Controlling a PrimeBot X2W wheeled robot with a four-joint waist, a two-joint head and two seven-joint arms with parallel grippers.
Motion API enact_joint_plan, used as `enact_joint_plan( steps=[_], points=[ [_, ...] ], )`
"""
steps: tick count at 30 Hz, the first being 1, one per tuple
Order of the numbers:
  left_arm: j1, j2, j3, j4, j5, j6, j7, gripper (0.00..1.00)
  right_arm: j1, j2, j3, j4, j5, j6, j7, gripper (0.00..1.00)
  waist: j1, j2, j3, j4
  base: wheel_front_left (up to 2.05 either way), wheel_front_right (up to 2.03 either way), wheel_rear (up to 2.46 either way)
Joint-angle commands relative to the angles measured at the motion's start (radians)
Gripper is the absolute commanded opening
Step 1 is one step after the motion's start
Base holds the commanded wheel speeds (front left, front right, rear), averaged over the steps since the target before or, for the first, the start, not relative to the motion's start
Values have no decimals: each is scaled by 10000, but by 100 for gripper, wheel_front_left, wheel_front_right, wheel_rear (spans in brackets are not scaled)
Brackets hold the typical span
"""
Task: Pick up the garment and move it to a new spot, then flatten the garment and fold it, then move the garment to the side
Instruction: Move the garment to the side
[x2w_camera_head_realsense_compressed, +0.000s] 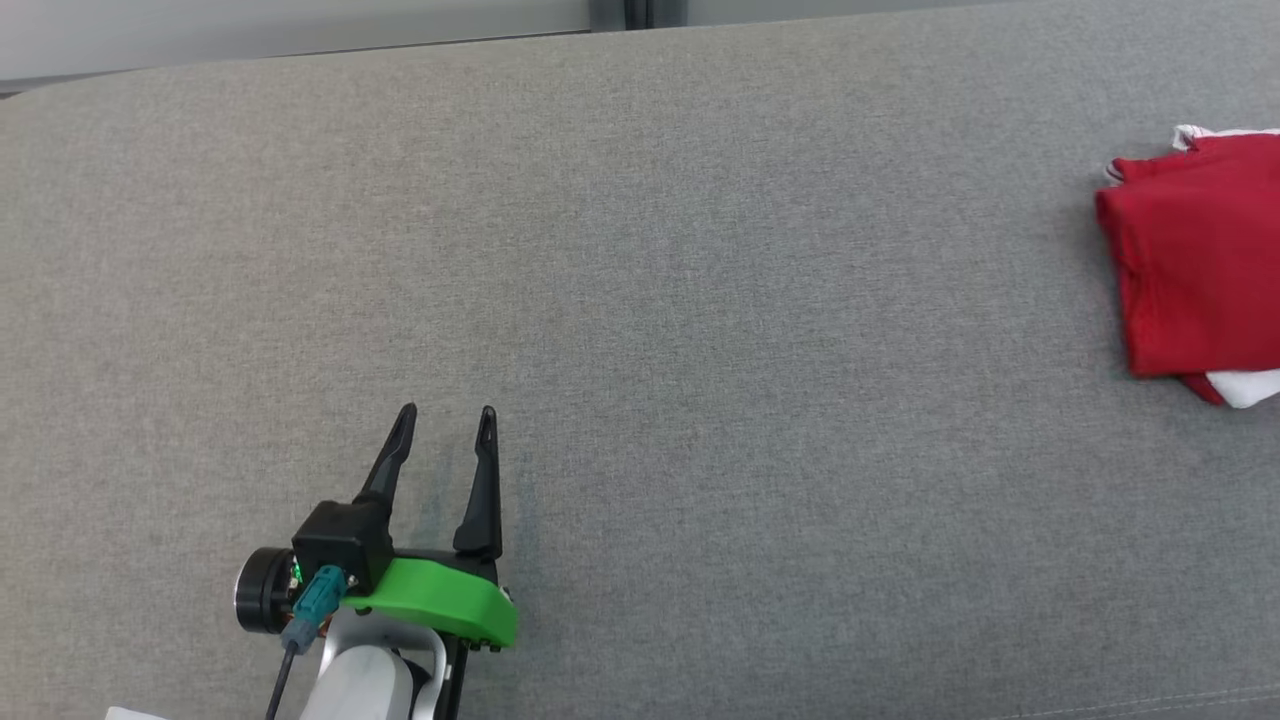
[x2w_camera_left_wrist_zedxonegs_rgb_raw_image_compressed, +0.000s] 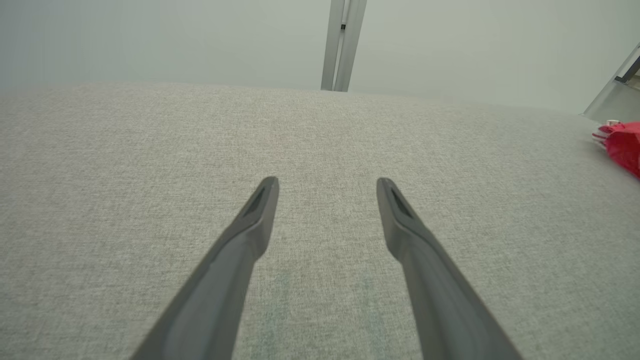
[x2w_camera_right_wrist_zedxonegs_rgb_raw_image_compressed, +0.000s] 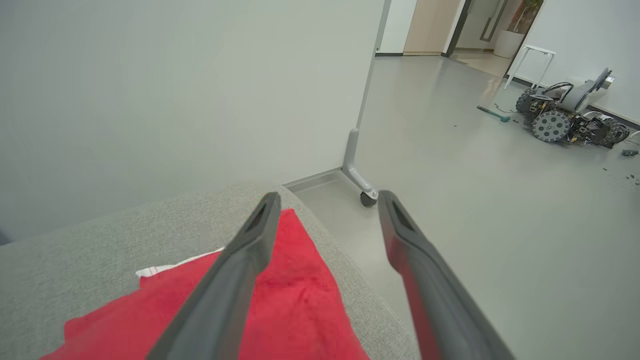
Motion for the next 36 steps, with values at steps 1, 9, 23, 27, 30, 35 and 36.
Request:
enact_joint_plan(
  steps=[1,9,23,27,30,35,36],
  points=[
    [-121,90,6,32,85,-6,-24,100,-169,176,-102,95,-144,-11,-183,100,-1,0,54,77,0,0,0],
    [-86,129,72,17,94,64,-26,100,-380,776,559,433,-161,-11,-1037,100,-1,0,-105,-179,0,0,0],
    [-364,62,838,121,-440,340,-26,100,343,1525,4132,-465,1682,-11,-1937,100,-1,0,-1110,-678,0,0,0],
    [-308,22,1151,242,-621,349,-26,100,979,1949,5126,-889,2073,-11,-2159,100,-1,0,-1491,-738,0,0,0],
    [-74,-12,1253,376,-650,321,-14,100,1607,2414,5507,-1196,2325,-11,-2352,100,-1,0,-1734,-721,0,0,0],
    [300,-38,1367,480,-523,445,-14,100,2893,3083,5652,-1843,2344,-11,-2673,100,-1,0,-2052,-534,0,0,0],
    [371,-40,1367,511,-430,508,-14,100,3123,3180,5679,-1970,2347,-11,-2707,100,-1,0,-2083,-492,0,0,0]
  ],
)
